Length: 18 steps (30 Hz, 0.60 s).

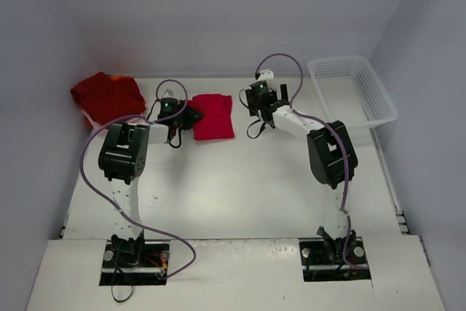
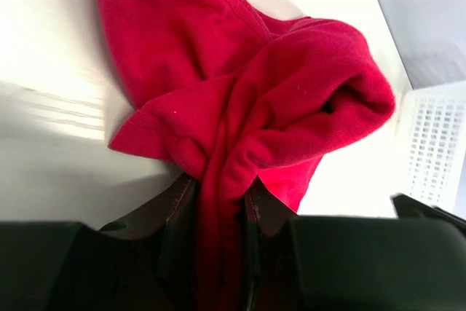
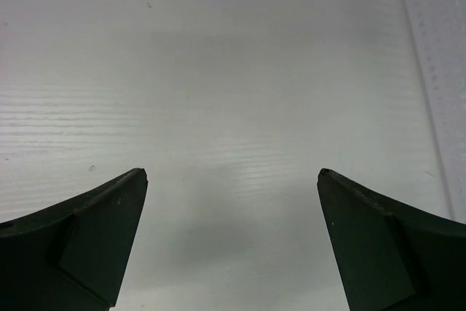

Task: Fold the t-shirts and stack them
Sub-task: Neatly place the folded tshirt to the corner

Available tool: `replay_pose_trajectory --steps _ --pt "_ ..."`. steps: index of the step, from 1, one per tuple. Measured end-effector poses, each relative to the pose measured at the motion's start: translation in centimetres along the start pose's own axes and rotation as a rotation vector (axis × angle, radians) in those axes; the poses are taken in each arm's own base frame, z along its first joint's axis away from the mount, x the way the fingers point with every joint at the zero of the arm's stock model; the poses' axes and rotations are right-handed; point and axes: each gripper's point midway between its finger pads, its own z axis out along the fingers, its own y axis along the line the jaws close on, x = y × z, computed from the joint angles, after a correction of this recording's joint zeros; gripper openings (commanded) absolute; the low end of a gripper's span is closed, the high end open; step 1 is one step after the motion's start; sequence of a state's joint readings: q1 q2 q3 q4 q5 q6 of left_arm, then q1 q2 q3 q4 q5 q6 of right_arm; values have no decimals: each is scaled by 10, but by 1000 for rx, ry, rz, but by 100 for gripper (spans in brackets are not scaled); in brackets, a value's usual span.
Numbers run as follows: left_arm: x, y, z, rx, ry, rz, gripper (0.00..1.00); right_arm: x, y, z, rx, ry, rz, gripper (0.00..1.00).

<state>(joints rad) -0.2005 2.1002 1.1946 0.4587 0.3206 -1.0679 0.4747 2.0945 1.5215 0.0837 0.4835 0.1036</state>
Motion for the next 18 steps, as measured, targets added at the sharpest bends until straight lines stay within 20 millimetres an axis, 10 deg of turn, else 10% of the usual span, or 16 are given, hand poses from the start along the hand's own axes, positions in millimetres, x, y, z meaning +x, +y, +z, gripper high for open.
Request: replay_pose_trajectory --steps 18 --pt "-34 3 -42 -15 -68 -45 0 14 6 -17 -32 35 11 100"
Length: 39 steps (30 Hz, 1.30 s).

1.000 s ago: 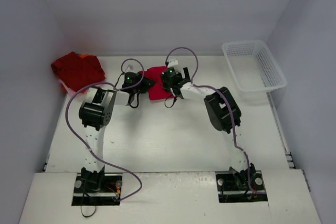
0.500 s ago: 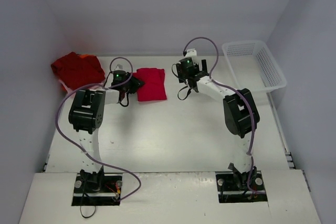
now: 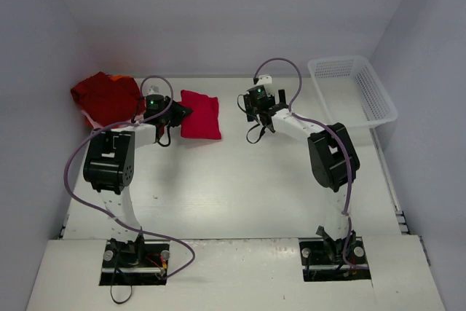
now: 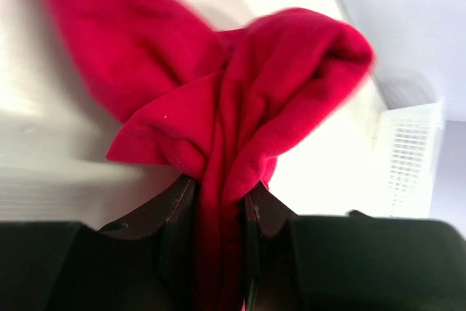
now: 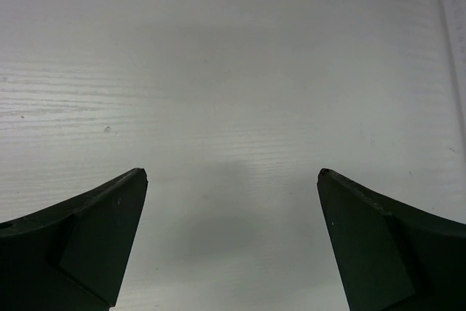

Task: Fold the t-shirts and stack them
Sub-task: Neatly place the folded tshirt to the corner

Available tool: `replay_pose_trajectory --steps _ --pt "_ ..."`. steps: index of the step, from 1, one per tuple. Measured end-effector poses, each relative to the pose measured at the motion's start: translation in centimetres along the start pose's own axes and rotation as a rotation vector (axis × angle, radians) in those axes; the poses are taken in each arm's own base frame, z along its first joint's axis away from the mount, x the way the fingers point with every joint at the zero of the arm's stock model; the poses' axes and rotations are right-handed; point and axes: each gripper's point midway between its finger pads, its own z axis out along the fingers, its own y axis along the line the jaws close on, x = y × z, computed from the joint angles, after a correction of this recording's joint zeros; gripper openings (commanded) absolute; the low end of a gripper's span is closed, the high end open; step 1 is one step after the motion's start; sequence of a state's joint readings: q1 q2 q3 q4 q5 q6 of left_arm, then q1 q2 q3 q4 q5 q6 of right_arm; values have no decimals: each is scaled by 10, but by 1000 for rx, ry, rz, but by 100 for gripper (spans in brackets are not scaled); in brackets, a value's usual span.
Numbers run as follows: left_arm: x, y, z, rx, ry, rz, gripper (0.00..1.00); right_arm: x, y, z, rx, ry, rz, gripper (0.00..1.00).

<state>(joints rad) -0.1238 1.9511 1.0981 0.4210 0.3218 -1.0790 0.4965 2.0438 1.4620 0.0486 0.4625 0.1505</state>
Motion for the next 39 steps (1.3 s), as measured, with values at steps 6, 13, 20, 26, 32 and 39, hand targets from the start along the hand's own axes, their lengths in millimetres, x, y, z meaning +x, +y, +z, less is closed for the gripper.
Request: replay_pose_trajectory --steps 6,13,20,26,32,39 --pt "-26 -54 -25 98 -59 34 0 2 5 0 -18 5 14 100" --pt "-38 -82 -43 162 -87 50 0 16 17 5 -34 32 6 100" --pt "-41 -77 -43 153 -85 46 0 21 28 2 -54 38 -10 100" --pt "-60 -57 -46 104 -110 37 0 23 31 1 -58 40 -4 100" --pt "-97 -56 -55 93 -164 28 0 37 34 0 -61 65 -8 100" --pt "-135 -75 -70 152 -212 47 0 47 42 -3 -76 79 -7 100"
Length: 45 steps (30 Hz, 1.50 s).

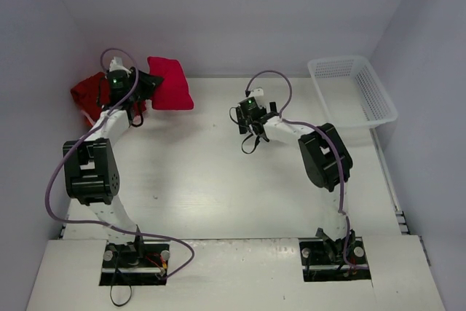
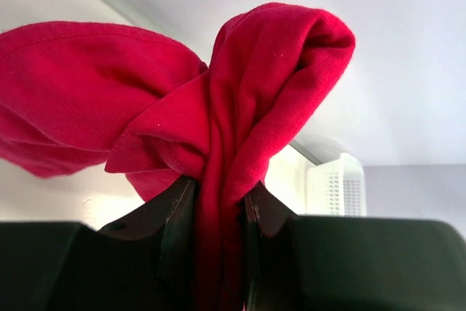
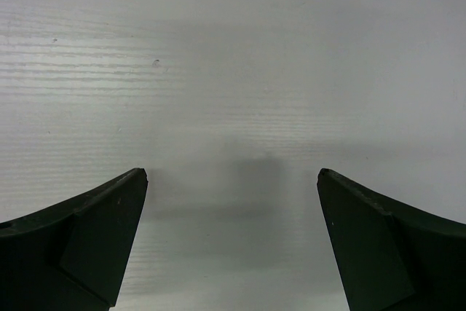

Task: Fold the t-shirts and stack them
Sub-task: Neatly place the folded tshirt to the corner

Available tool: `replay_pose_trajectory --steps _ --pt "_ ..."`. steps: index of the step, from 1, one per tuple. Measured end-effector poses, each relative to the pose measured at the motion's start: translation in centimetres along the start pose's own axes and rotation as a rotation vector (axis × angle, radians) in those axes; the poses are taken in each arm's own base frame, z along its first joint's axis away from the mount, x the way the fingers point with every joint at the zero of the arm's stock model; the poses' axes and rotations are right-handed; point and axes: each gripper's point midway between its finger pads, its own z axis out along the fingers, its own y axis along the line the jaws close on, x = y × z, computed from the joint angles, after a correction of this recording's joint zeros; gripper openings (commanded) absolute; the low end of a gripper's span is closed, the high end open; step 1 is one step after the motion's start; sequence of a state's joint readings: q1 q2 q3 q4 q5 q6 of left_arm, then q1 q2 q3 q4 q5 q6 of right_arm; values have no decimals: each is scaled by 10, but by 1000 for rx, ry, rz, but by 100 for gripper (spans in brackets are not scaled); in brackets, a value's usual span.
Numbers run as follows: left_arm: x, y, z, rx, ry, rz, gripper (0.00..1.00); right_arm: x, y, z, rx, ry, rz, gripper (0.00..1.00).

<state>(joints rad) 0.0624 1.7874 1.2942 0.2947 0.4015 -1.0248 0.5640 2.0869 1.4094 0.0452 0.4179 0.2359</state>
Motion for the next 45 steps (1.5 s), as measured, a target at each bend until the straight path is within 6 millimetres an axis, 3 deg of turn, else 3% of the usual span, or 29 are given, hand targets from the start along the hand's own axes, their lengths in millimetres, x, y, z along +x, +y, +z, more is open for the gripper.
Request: replay_pose_trajectory --steps 9,14,24,32,40,45 --pt "-12 -31 -5 108 31 31 0 15 5 -1 -4 18 0 100" --pt "-33 -42 -6 179 26 54 0 16 10 0 -10 4 19 100" --pt "-76 -12 -6 212 18 21 0 17 17 -3 -13 -15 32 100" --pt "-92 -1 3 254 40 -1 0 18 22 -6 -21 -17 24 100" --pt "-110 -7 -7 300 40 24 0 18 22 -6 -22 -18 26 100" --pt "-136 9 -20 284 -6 22 0 18 22 -6 -22 -18 25 100"
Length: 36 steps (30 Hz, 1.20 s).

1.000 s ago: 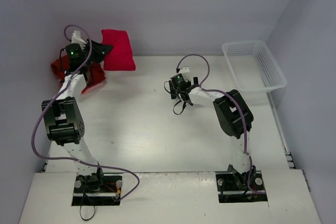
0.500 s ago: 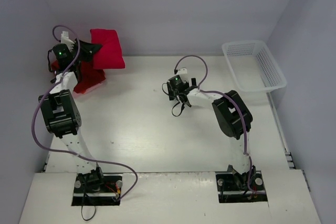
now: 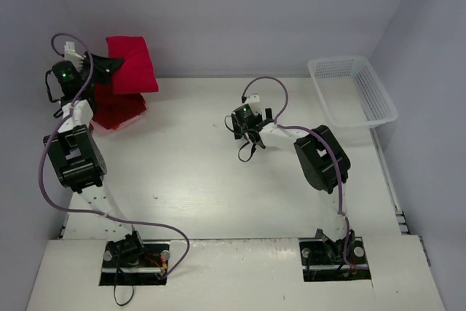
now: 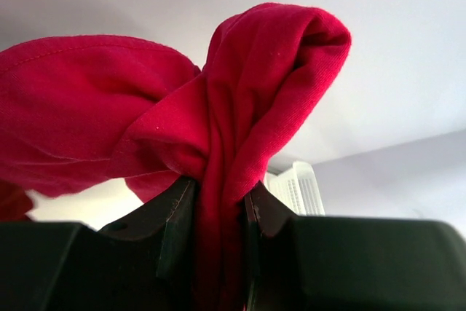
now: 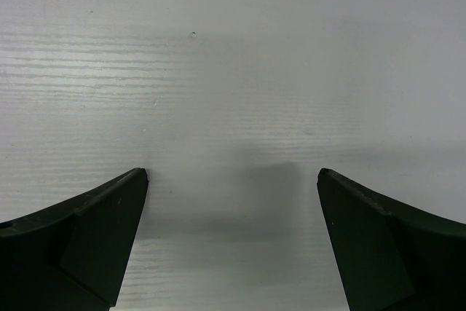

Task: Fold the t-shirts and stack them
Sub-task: Neatly place the folded tshirt to the corner

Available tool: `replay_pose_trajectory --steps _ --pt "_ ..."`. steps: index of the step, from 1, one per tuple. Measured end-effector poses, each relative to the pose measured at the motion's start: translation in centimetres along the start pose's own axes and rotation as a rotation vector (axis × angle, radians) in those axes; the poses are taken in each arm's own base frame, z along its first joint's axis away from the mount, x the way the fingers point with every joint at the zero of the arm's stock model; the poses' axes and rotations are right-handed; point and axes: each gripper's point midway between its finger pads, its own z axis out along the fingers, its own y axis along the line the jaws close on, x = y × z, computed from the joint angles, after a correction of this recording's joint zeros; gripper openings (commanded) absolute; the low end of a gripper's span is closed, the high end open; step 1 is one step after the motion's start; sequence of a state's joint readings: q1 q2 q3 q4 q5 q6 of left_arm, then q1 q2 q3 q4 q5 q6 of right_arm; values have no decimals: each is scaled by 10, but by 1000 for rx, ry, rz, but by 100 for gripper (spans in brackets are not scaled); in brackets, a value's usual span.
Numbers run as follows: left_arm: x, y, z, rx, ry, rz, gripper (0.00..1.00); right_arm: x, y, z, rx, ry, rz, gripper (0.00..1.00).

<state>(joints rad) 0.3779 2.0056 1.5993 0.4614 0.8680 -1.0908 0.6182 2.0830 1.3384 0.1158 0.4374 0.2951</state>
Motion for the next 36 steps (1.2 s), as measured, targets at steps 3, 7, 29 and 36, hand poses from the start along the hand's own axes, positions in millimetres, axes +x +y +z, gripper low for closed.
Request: replay_pose_trajectory --steps 3,7,29,36 --pt "-17 10 -12 -18 -32 -7 0 0 0 0 0 0 0 100" --pt "-34 18 -25 -34 -65 -14 0 0 2 -1 -3 -1 -2 100" --pt "-50 33 -38 14 -46 13 0 2 11 -5 -19 -7 -15 100" --pt "-41 54 -41 -32 -51 -33 0 2 11 -5 -19 -9 -13 100"
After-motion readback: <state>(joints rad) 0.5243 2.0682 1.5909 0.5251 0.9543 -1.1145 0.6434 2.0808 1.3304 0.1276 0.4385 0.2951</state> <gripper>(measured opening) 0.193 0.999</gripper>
